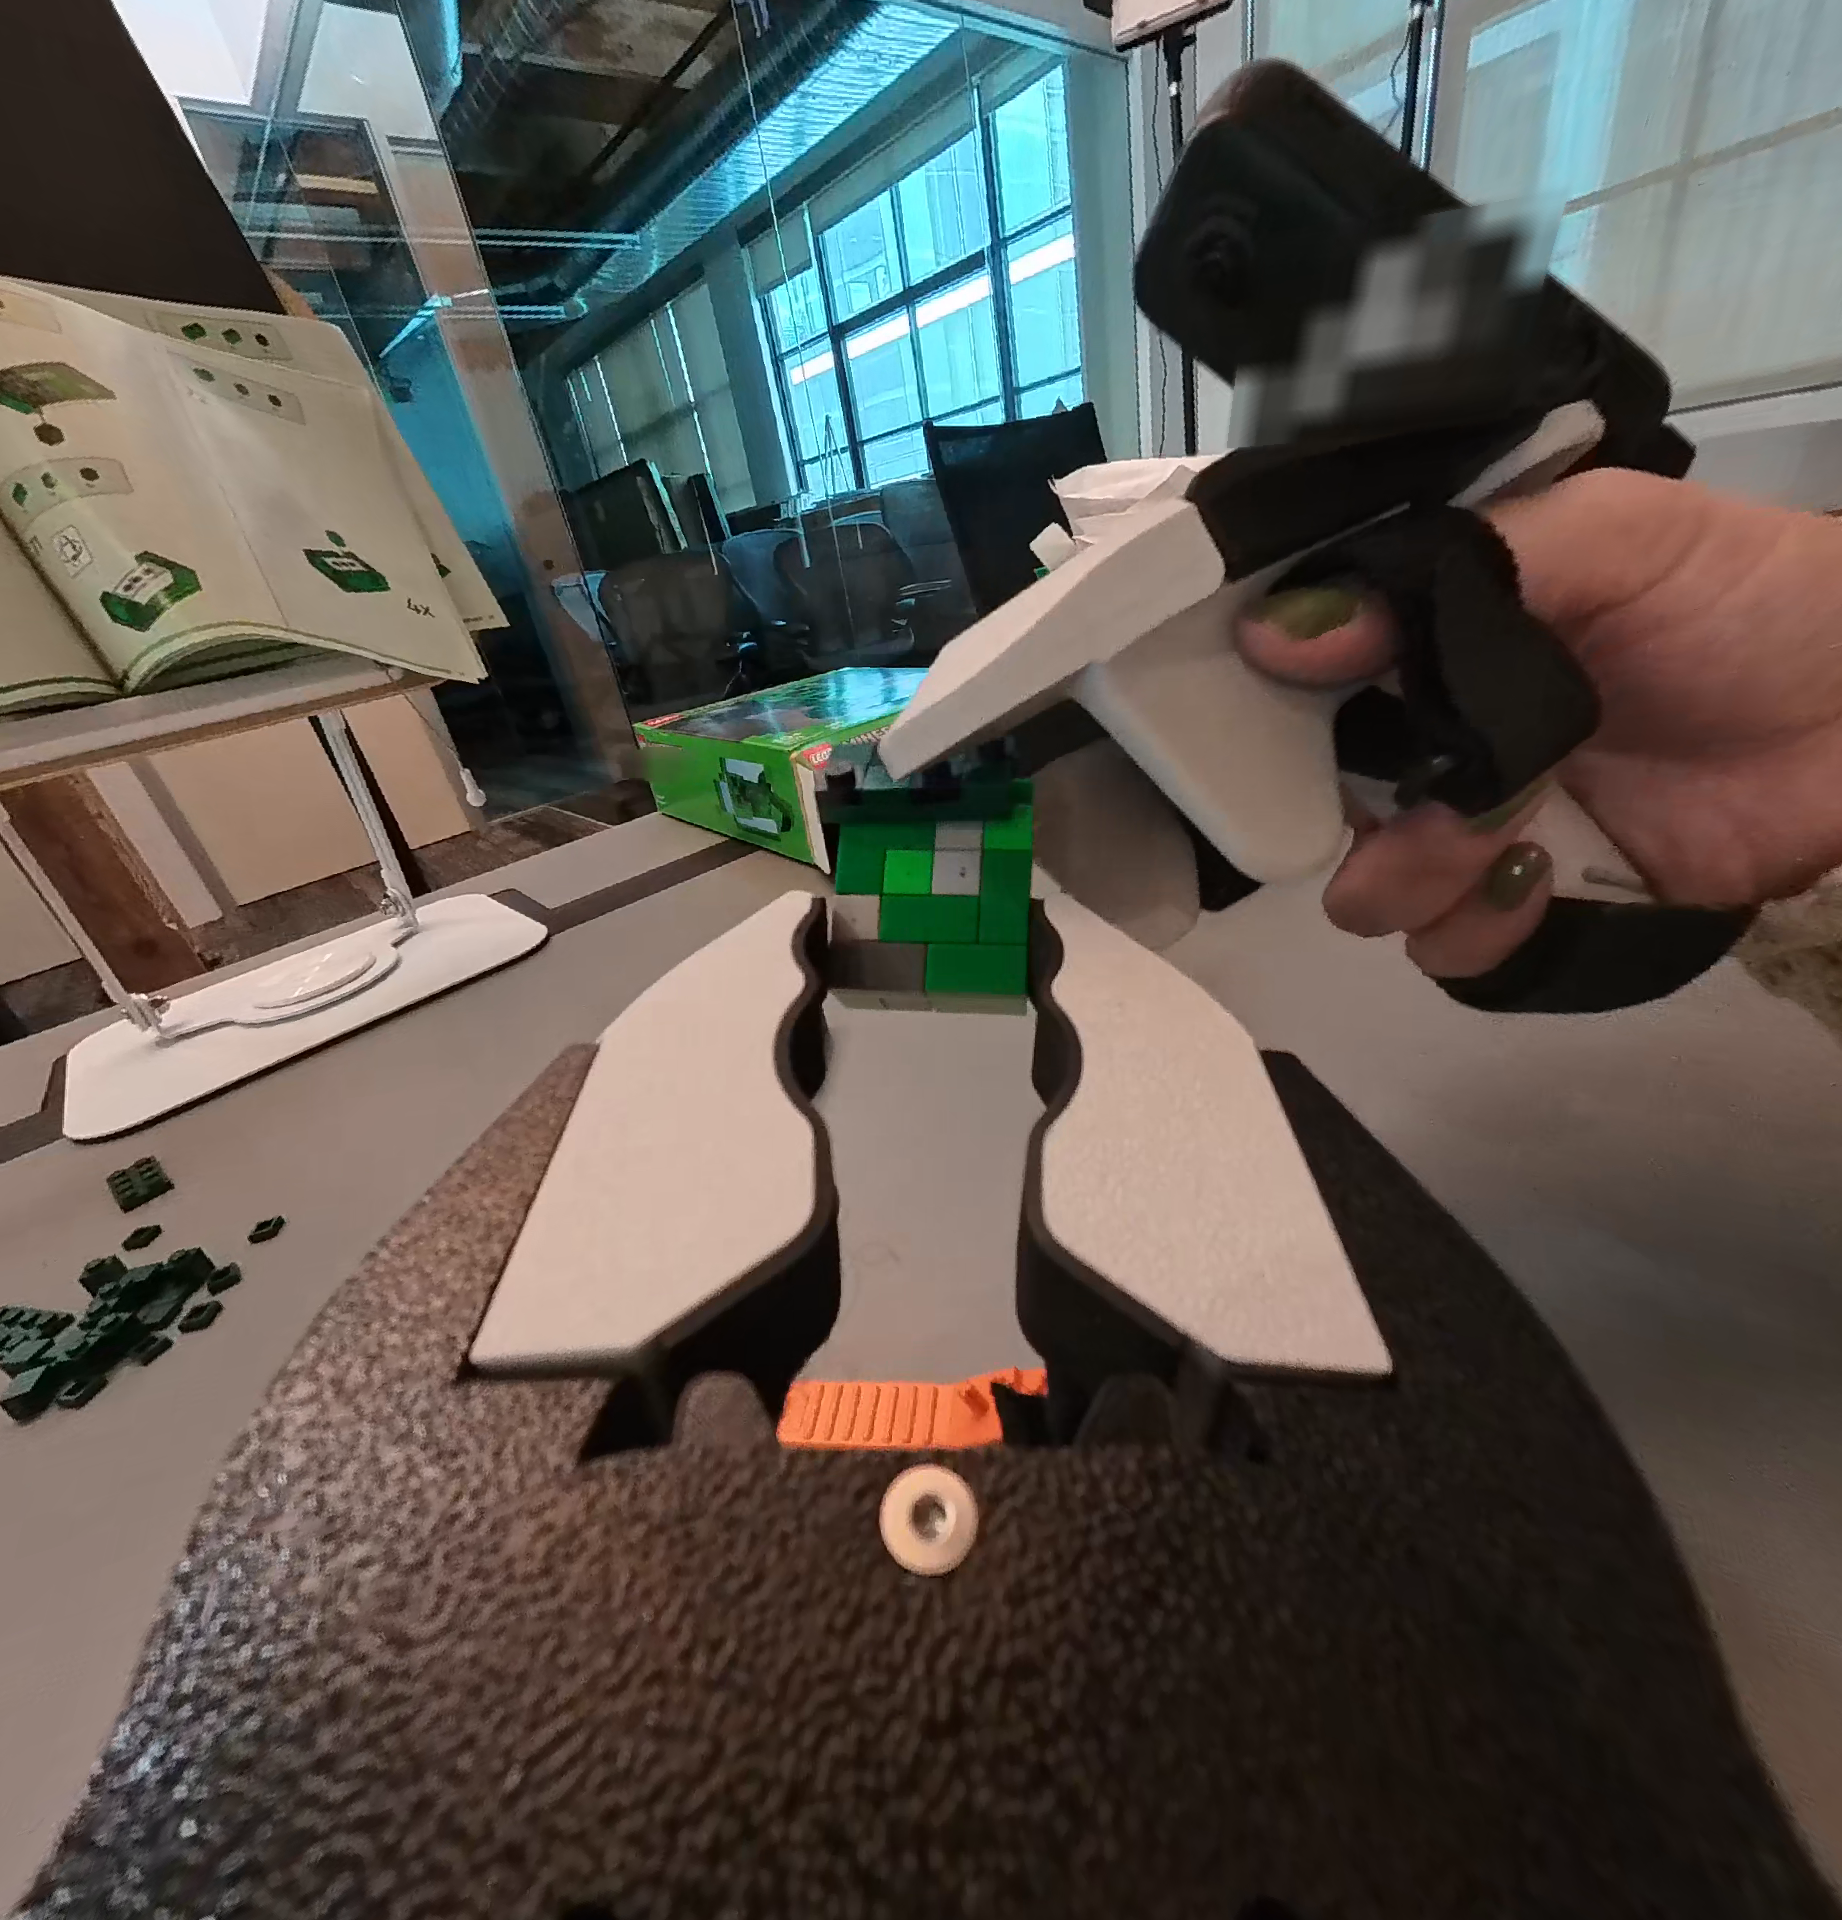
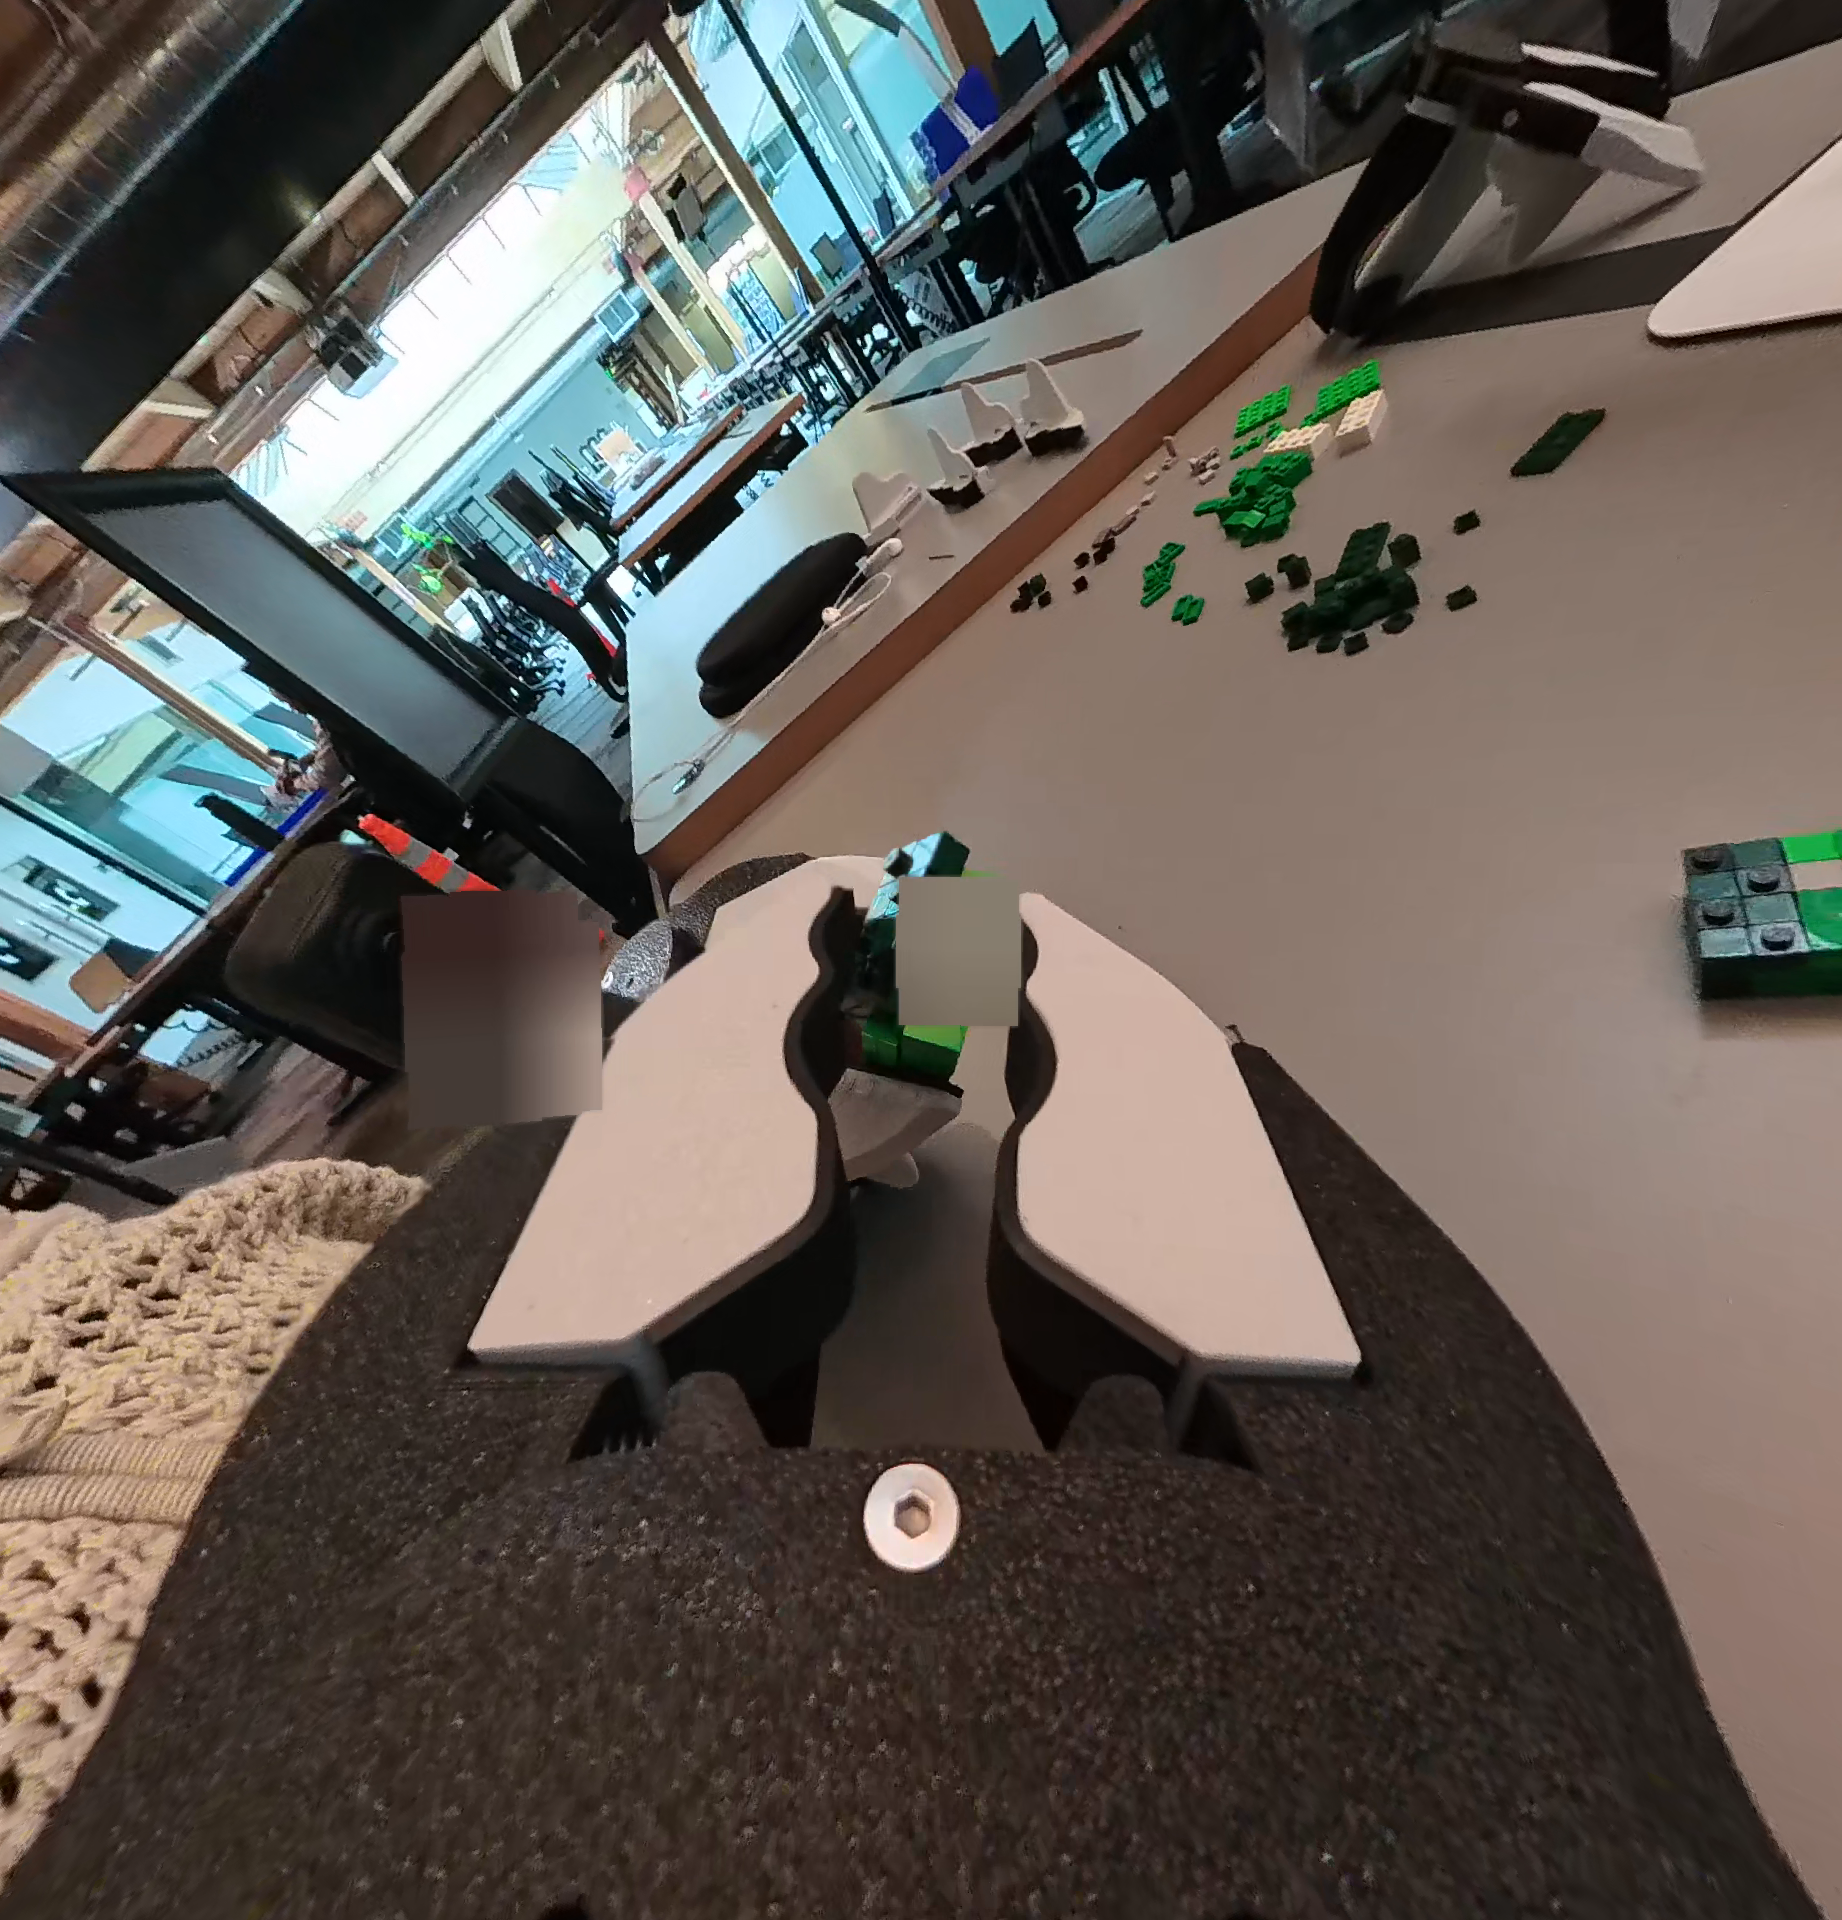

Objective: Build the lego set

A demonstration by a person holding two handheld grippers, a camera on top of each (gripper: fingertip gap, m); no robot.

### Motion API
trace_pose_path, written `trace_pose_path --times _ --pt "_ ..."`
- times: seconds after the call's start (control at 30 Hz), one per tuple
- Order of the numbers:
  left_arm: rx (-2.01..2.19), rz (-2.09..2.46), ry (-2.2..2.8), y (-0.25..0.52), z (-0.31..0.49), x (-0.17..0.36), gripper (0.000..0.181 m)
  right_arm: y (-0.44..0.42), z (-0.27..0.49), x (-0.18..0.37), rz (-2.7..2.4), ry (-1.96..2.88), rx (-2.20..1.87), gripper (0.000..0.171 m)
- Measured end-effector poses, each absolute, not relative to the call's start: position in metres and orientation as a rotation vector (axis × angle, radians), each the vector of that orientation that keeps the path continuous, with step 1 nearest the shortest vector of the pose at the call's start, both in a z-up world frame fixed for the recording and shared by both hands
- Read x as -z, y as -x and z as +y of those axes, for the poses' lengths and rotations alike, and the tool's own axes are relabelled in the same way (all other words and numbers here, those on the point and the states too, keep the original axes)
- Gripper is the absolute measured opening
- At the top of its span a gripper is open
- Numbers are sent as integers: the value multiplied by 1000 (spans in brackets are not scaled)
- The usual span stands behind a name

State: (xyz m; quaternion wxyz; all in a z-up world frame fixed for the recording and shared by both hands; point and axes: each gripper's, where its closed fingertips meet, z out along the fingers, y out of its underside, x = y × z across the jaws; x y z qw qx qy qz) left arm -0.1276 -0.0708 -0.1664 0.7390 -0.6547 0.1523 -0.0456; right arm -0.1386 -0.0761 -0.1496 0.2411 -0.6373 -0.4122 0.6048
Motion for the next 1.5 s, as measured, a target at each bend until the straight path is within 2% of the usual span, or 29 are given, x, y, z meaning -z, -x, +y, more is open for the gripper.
trace_pose_path --times 0.53,0.93,1.07,1.27,1.5 --pt "77 352 1439 126 -70 168 37 132 -72 148 -1232 1706 -1509 23" --pt "79 351 1444 127 -70 169 37 133 -74 148 -1350 1529 -1162 21" --pt "83 350 1439 126 -70 168 37 132 -71 145 -1348 1496 -1106 15" --pt "84 351 1443 126 -70 168 37 130 -70 146 -1349 1483 -1093 15" --pt "75 347 1445 127 -70 169 37 130 -66 147 -1366 1401 -866 15"
